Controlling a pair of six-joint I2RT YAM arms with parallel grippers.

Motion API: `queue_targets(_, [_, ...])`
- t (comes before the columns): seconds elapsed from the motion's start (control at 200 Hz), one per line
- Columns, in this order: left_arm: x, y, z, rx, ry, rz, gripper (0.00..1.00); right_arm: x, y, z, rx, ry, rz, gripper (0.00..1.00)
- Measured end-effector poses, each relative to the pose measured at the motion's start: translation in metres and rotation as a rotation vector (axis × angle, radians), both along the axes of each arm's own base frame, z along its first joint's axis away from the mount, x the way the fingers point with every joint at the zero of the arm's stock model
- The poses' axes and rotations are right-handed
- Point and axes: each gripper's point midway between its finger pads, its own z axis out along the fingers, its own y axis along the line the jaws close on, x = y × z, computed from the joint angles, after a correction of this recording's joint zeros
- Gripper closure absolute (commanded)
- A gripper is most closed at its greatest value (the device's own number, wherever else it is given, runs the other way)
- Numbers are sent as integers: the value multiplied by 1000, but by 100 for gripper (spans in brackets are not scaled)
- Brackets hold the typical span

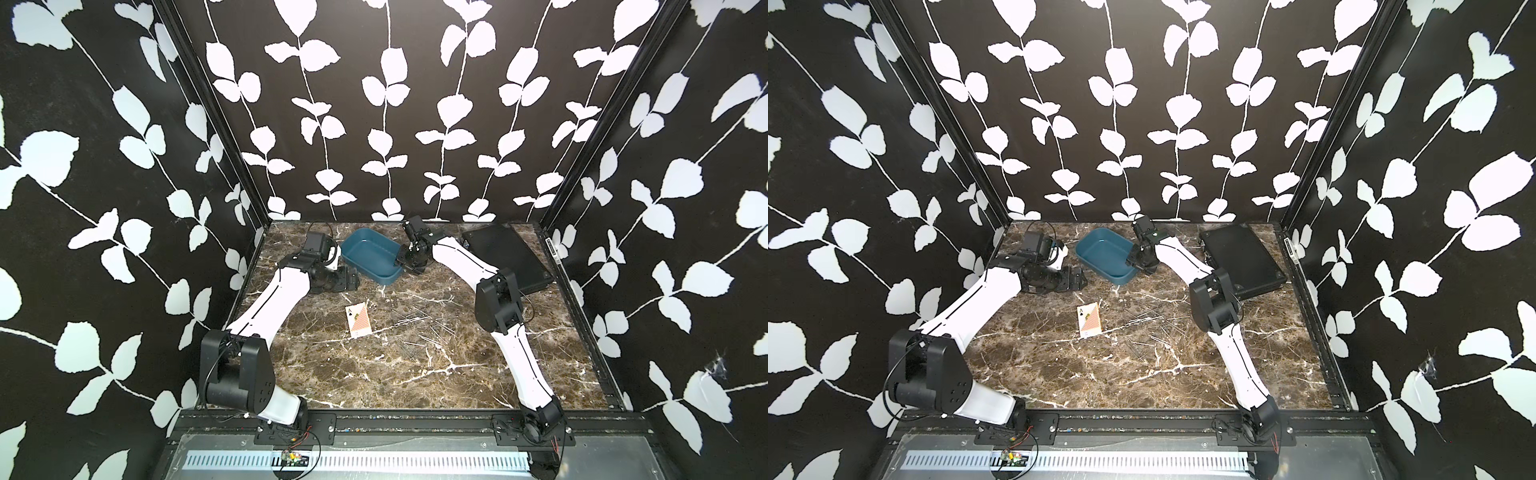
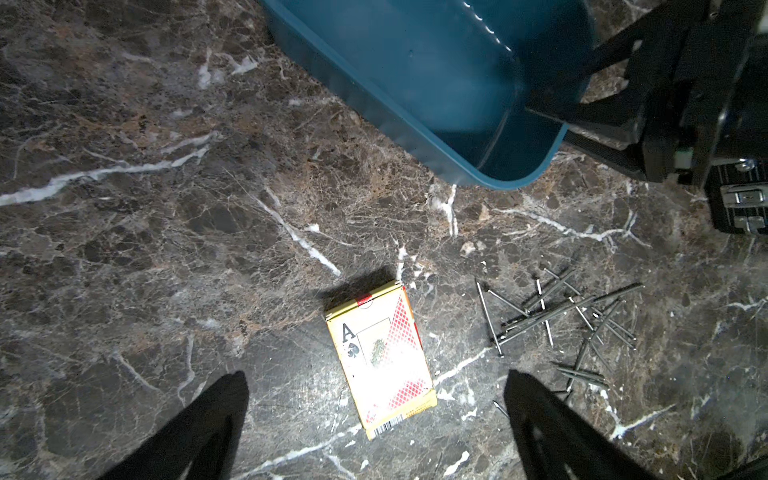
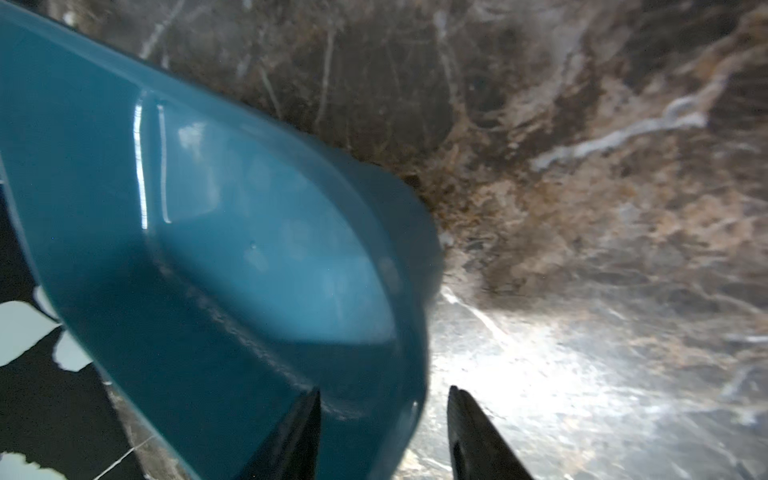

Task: Put the nails on the desktop into the storage box
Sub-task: Move the storage box to the center of the board.

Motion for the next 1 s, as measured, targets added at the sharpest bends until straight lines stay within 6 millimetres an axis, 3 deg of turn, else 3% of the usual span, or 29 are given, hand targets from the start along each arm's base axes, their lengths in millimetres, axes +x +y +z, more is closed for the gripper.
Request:
queue_targets(0.115, [-1,-1,-2,-5,6,-3,1,-1,-4,-2,-30,-4,6,64])
queue_targets(0.255, [-7,0,-10,-3,28,-4,1,-3,-8,-1,-58,-18,14,84])
queue_targets(0.32, [-9,0,-13,-1,38,-5,1,-4,-13,1,-79,-23,11,89])
queue_targets(0.7, [-23,3,-6,-14,14,1,1,-13,-51,32,-172,-84,14,97])
queue_targets(0.995, [-26,2,-2,-31,5,4,1,-24,-124,52,-237,-98,18,100])
